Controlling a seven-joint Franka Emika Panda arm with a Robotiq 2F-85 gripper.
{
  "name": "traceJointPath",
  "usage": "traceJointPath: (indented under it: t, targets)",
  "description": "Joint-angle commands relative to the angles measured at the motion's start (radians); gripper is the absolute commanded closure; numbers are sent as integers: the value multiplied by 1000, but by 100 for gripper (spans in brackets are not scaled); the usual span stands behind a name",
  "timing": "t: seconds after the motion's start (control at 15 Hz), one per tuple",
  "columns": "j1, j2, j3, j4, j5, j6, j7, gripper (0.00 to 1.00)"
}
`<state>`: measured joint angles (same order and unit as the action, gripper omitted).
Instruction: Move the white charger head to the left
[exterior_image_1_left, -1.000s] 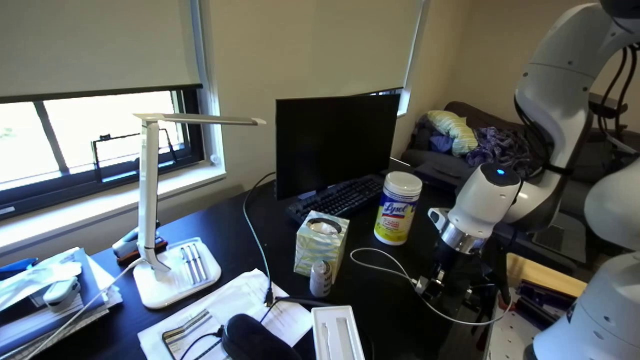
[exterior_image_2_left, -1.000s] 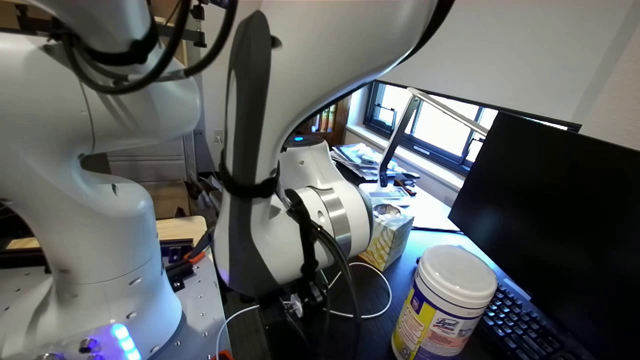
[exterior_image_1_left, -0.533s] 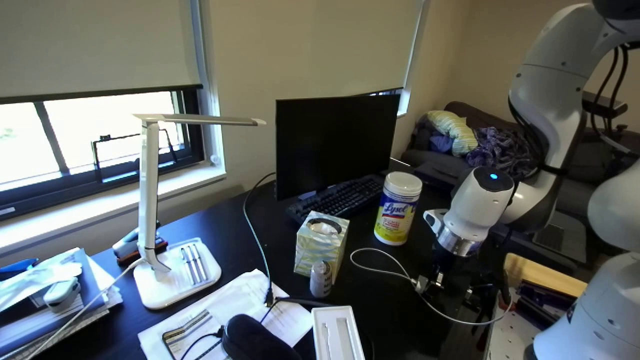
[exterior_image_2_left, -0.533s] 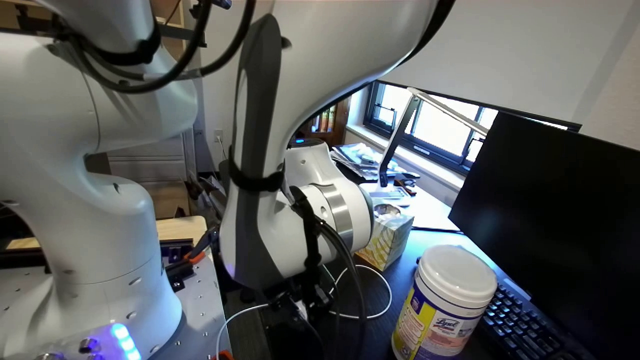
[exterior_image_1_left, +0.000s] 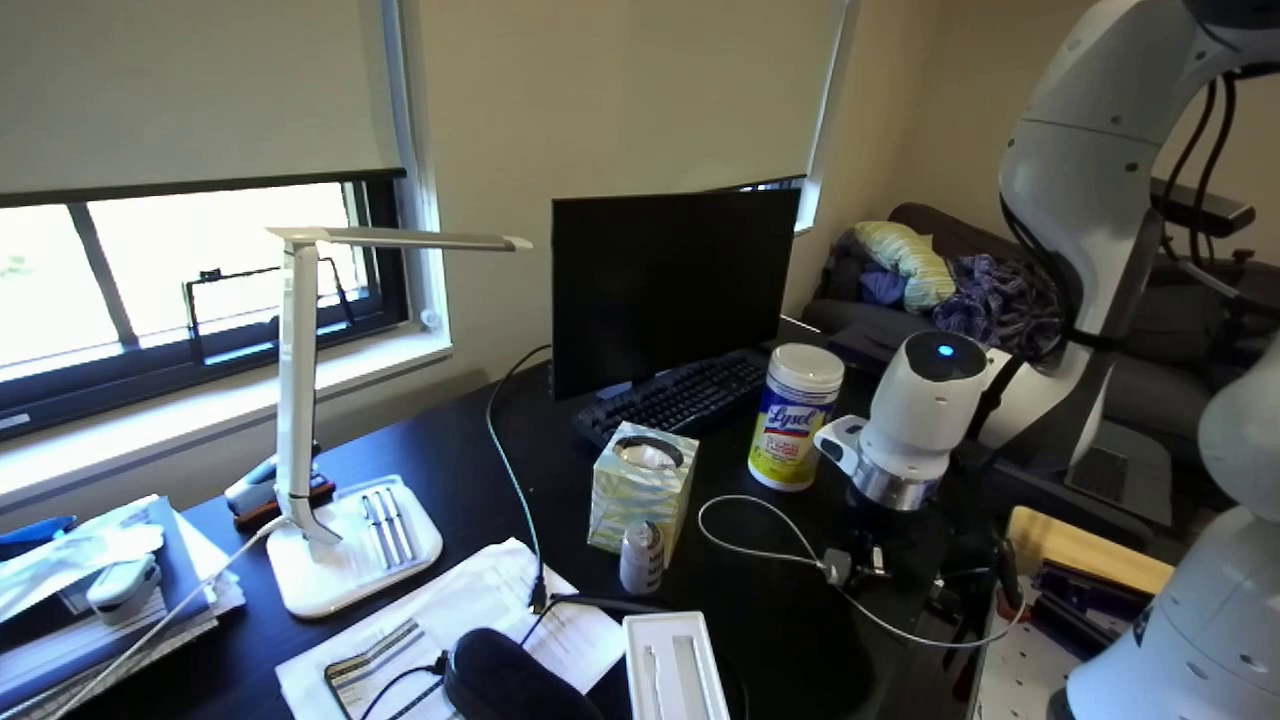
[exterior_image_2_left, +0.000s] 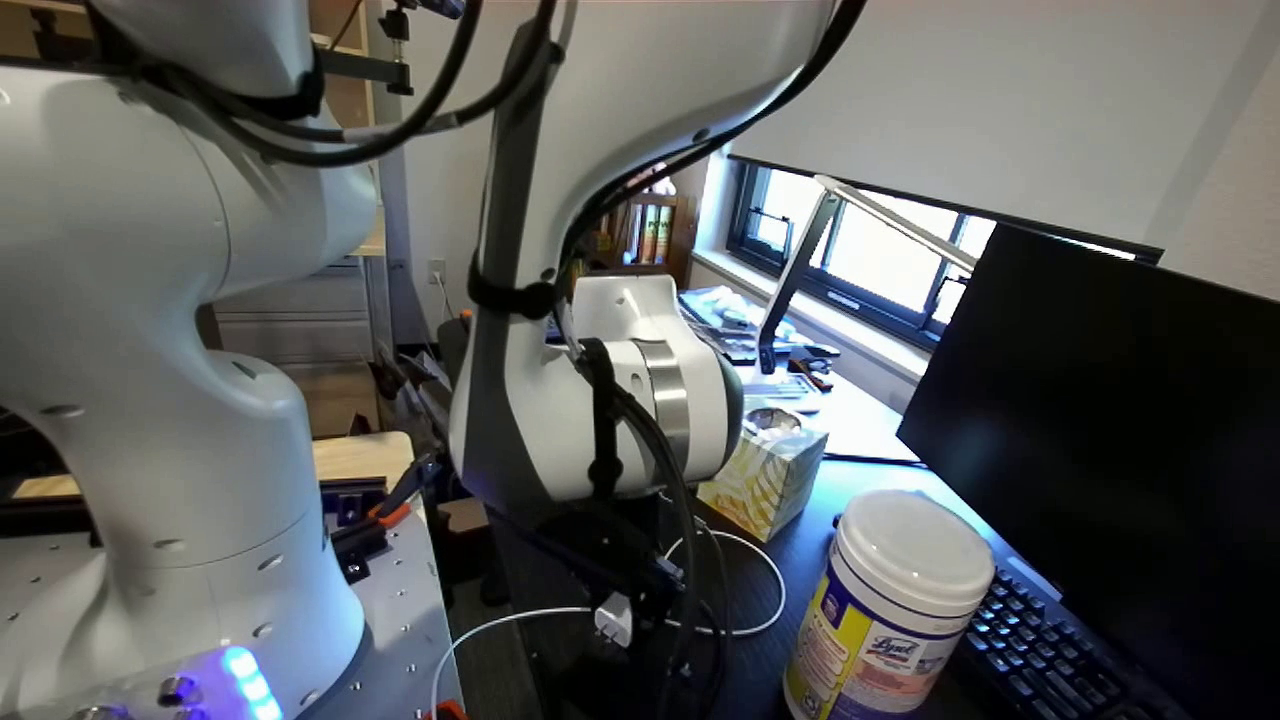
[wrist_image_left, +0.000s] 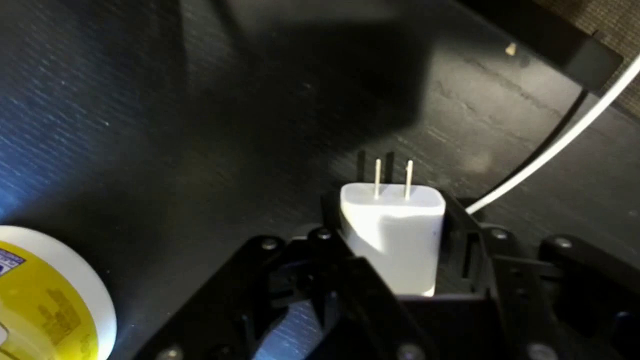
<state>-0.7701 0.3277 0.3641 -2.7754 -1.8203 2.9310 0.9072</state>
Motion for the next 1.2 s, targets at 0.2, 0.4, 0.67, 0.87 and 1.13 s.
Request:
traceJointPath:
  t: [0.2, 0.4, 0.67, 0.87, 1.13]
  targets:
    - [58, 32, -28, 2, 264, -84, -305, 3]
    - [6, 57, -27, 3, 387, 14, -383, 0]
    - [-67, 80, -15, -2, 428, 119, -364, 0]
    - [-129, 111, -4, 1, 413, 215, -278, 0]
    - [-213, 131, 10, 1, 320, 354, -113, 0]
